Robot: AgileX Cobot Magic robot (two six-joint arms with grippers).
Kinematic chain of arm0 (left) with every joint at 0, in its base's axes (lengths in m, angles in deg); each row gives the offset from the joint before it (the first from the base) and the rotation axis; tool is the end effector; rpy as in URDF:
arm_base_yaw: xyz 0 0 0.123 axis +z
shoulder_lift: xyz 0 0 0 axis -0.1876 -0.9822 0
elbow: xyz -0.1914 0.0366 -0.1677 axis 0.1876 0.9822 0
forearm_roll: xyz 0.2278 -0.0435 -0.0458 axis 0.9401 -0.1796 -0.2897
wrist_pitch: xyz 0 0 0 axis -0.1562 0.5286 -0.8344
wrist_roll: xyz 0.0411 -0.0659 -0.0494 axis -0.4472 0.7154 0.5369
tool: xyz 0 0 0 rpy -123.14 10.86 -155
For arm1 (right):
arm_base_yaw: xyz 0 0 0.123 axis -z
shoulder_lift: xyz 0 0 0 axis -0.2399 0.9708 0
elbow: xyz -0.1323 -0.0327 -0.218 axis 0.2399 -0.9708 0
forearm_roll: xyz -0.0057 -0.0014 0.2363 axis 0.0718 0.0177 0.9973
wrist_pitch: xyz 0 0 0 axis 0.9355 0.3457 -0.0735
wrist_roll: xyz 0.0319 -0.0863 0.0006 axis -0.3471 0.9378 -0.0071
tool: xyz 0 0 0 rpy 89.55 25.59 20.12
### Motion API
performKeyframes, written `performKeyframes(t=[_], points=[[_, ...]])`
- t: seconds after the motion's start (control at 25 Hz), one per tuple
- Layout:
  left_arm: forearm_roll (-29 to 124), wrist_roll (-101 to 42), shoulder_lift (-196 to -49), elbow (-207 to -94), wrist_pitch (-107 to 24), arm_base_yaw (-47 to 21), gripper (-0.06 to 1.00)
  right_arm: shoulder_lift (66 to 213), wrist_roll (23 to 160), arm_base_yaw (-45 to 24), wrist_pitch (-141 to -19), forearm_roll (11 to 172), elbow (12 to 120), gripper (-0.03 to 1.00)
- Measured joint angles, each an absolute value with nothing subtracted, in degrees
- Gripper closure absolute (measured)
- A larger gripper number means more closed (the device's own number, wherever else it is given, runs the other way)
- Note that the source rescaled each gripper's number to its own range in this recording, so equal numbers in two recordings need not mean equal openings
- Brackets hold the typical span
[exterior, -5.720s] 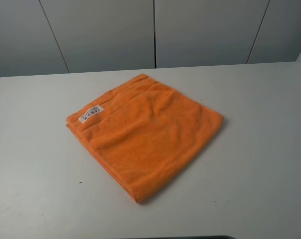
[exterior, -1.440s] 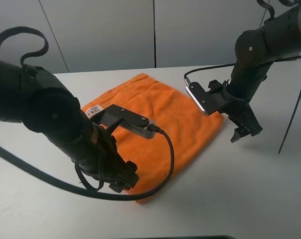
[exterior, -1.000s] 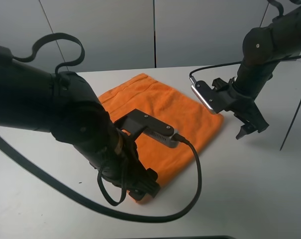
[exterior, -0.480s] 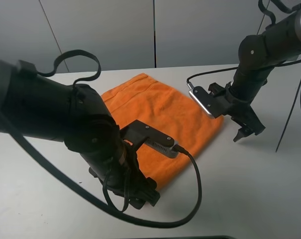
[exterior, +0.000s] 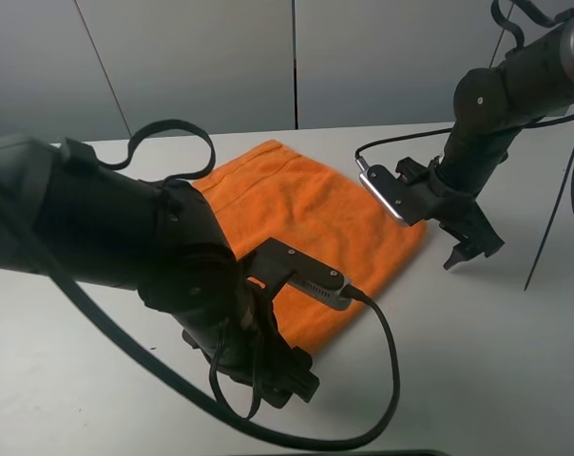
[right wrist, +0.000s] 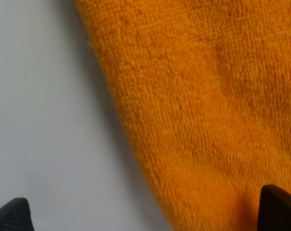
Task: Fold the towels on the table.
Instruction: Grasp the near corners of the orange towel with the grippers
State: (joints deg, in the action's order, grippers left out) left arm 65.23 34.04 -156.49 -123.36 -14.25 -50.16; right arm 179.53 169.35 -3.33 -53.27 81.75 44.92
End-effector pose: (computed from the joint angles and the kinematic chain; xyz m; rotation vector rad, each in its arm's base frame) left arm 0.1467 -0.2566 0.0986 0.9023 2.8559 -0.1198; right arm 0.3017 0.0916 0.0887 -2.6626 1.5560 -0.1186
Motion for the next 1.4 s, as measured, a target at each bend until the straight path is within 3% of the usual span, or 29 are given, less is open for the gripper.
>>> performKeyframes(t=[0.8, 1.08, 1.4], points=[[70.62, 40.25, -159.72, -123.38, -14.14, -50.27, -0.03, 181.29, 170.15, -3.33, -53.16, 82.75, 45.07, -0.03], [70.84, 40.37, -159.72, -123.38, -15.63, -50.27, 0.3, 181.29, 170.15, -3.33, -53.16, 82.75, 45.07, -0.03], [70.98, 40.37, -160.27, -123.48, -16.09, -50.27, 0.25, 181.39, 170.15, -3.33, -53.06, 82.75, 45.07, -0.03]])
